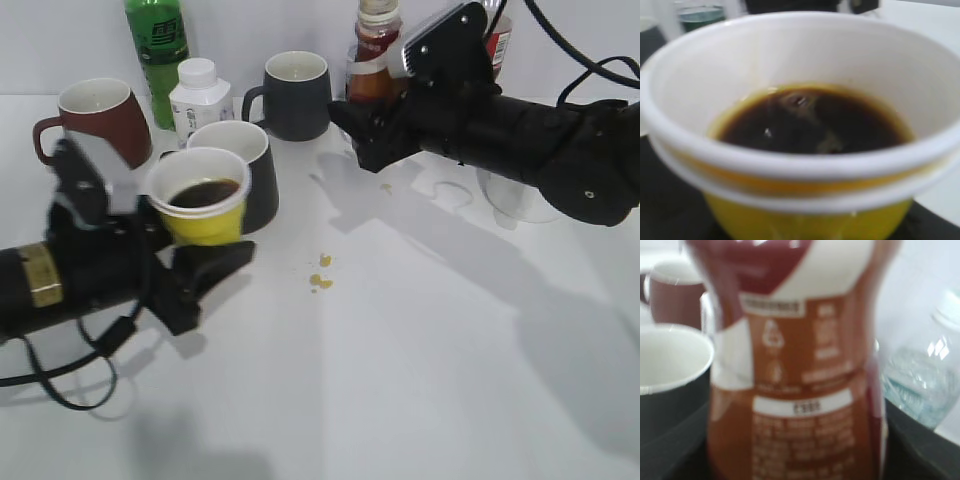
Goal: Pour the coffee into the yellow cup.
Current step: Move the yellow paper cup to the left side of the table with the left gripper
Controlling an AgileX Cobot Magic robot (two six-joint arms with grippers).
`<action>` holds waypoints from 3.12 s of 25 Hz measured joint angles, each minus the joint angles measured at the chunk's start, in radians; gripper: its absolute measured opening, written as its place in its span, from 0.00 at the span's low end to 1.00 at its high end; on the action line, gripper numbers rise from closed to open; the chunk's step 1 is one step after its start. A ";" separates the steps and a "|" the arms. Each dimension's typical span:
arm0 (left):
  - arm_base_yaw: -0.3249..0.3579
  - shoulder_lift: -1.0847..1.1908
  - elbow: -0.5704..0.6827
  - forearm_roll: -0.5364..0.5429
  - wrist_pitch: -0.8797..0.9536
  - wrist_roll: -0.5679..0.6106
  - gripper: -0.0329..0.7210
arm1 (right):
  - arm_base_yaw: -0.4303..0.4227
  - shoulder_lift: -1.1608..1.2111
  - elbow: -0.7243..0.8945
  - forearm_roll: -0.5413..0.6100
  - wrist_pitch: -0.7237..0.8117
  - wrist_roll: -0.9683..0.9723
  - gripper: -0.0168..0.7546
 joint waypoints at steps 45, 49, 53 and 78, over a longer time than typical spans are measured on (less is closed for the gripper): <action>0.260 0.237 -0.083 -0.424 -0.092 0.148 0.63 | 0.003 0.087 0.000 0.061 0.030 0.156 0.67; 0.260 0.248 -0.084 -0.425 -0.101 0.167 0.64 | 0.003 0.087 0.000 0.061 0.030 0.156 0.67; 0.260 0.248 -0.084 -0.425 -0.109 0.177 0.69 | 0.003 0.087 0.000 0.061 0.030 0.156 0.67; 0.260 0.185 0.058 -0.443 -0.173 0.180 0.83 | 0.003 0.192 -0.001 0.080 -0.083 0.132 0.67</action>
